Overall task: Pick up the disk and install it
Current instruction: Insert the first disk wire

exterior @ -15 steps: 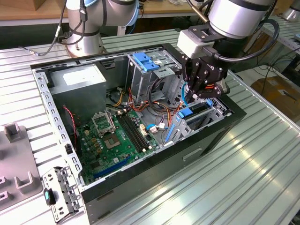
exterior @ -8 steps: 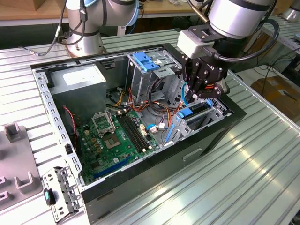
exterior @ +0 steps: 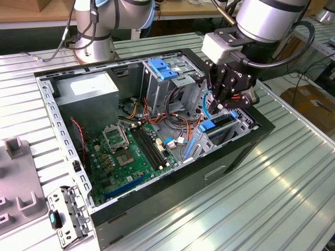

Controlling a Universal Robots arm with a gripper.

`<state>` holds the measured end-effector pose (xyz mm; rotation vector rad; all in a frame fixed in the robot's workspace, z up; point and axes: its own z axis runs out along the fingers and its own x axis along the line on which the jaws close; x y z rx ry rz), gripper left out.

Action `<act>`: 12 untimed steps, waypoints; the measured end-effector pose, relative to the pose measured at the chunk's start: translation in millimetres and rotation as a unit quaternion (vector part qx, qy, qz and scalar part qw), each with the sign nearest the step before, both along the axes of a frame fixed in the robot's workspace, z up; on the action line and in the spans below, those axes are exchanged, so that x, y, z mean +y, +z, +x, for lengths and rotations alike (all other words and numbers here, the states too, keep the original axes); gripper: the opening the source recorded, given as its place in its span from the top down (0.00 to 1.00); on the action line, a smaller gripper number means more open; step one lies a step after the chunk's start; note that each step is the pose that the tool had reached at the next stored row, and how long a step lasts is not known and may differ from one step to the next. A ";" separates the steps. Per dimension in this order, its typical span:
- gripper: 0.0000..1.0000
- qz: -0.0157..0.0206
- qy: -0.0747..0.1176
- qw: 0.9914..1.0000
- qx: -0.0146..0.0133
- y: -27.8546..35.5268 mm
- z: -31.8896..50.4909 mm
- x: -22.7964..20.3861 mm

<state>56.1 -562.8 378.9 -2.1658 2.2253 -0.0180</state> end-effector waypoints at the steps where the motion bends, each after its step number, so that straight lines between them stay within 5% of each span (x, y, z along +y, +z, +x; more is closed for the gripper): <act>1: 0.89 0.000 0.000 1.000 0.000 0.0 3.6 0.0; 12: 0.89 -0.002 0.000 1.000 0.003 -0.4 47.3 0.0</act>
